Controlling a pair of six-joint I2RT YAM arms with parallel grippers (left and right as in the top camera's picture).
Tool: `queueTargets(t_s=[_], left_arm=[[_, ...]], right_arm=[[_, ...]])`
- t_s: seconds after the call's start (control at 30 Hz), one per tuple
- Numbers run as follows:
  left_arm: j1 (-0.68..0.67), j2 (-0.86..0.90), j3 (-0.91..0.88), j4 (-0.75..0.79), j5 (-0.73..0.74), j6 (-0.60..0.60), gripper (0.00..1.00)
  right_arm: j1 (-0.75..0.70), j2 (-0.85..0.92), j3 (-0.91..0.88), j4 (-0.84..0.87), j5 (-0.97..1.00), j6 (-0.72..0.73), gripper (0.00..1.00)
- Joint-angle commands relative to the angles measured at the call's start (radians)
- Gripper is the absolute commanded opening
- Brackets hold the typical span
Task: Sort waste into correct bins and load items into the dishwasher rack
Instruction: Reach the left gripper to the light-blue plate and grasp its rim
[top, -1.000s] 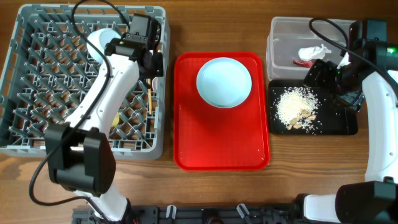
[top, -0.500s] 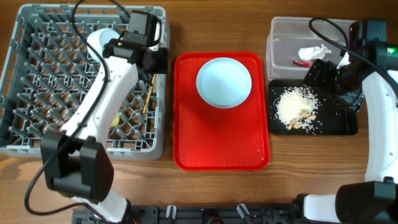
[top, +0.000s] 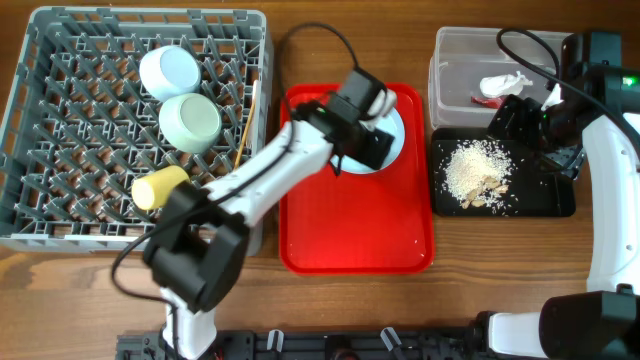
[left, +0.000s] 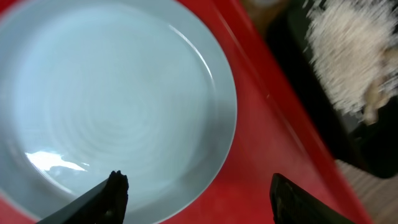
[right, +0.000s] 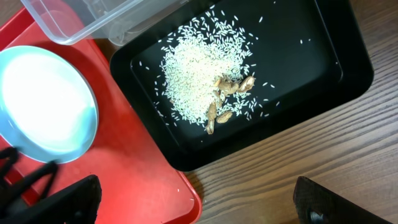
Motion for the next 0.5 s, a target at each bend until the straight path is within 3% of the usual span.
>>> queueTargets(t_s=[0.0,0.1,0.17,0.23,0.27,0.47], left_arm=[[-0.043,0.100,0.003,0.005,-0.070,0.069,0.73],[-0.067,0.142,0.003,-0.008,-0.121,0.068,0.70],[-0.079,0.148,0.003,-0.028,-0.130,0.069,0.62],[-0.089,0.148,0.003,-0.045,-0.132,0.064,0.36],[-0.096,0.148,0.003,-0.058,-0.132,0.064,0.32],[-0.114,0.148,0.003,-0.078,-0.133,0.064,0.26]], right_arm=[[0.000,-0.015,0.020,0.002,-0.012,-0.014,1.00],[0.000,-0.015,0.020,0.002,-0.012,-0.015,1.00],[0.000,-0.015,0.020,0.002,-0.012,-0.018,1.00],[0.000,-0.015,0.020,0.002,-0.012,-0.018,1.00],[0.000,-0.015,0.020,0.002,-0.012,-0.018,1.00],[0.000,-0.015,0.020,0.002,-0.012,-0.018,1.00]])
